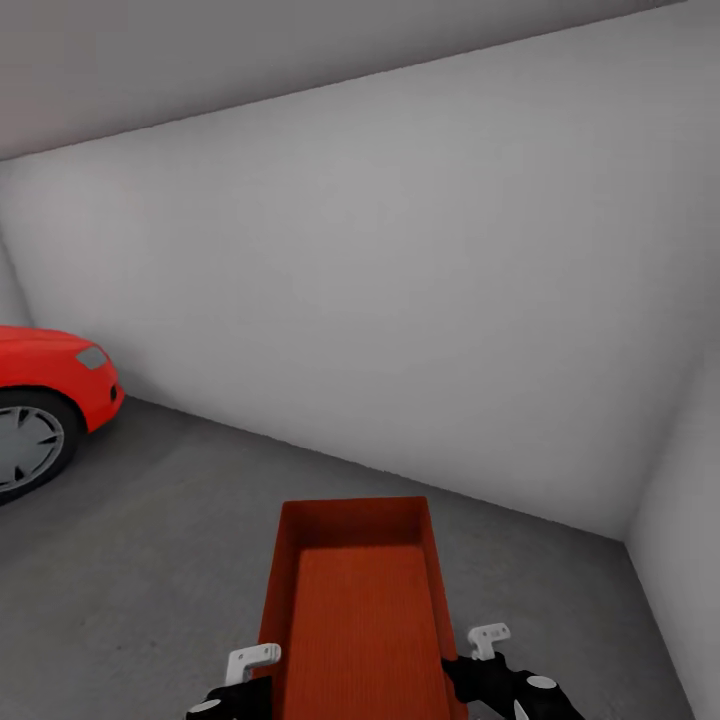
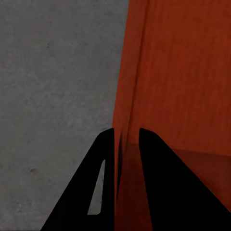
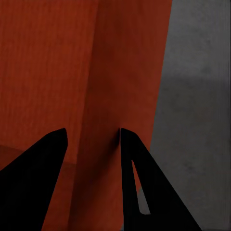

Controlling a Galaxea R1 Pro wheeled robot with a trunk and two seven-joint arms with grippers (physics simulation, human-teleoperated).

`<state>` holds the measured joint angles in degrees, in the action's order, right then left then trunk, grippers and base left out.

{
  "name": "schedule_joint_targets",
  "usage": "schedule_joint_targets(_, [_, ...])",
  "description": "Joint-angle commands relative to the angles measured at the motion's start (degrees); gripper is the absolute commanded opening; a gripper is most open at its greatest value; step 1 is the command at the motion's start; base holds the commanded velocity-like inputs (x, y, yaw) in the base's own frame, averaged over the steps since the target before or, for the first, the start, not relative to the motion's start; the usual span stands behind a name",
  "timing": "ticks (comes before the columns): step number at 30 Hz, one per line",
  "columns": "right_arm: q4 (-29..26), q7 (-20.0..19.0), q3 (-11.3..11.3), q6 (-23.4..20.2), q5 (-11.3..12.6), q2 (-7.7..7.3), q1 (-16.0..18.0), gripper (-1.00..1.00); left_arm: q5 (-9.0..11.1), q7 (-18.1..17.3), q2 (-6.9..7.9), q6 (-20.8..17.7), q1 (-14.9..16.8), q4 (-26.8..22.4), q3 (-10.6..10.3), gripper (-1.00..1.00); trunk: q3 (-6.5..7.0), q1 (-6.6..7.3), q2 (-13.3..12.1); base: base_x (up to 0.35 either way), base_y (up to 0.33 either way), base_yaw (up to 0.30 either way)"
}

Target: Move the two storage containers from the living room to the garage. In the garage, place one container on the floor and stack the other container on top of it (either order is fine).

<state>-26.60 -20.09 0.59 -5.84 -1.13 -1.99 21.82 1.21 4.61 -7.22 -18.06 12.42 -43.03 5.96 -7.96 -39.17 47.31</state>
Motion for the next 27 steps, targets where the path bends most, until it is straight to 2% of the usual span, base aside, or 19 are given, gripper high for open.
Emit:
schedule_joint_targets(1, [0.1,-2.7,-0.3,-0.3,2.4,0.03,0.1,-1.00,-2.3,0.9,-0.07,4.2,0.0,-0.2,0.1,-1.00,-0.10,-0.01,0.1,0.000,0.000,-0.292])
schedule_joint_targets(27, [0.1,-2.7,-0.4,-0.3,2.4,0.05,0.1,-1.00,-2.3,0.9,-0.07,4.2,0.0,-0.2,0.1,-1.00,-0.30,-0.01,0.1,0.000,0.000,-0.291])
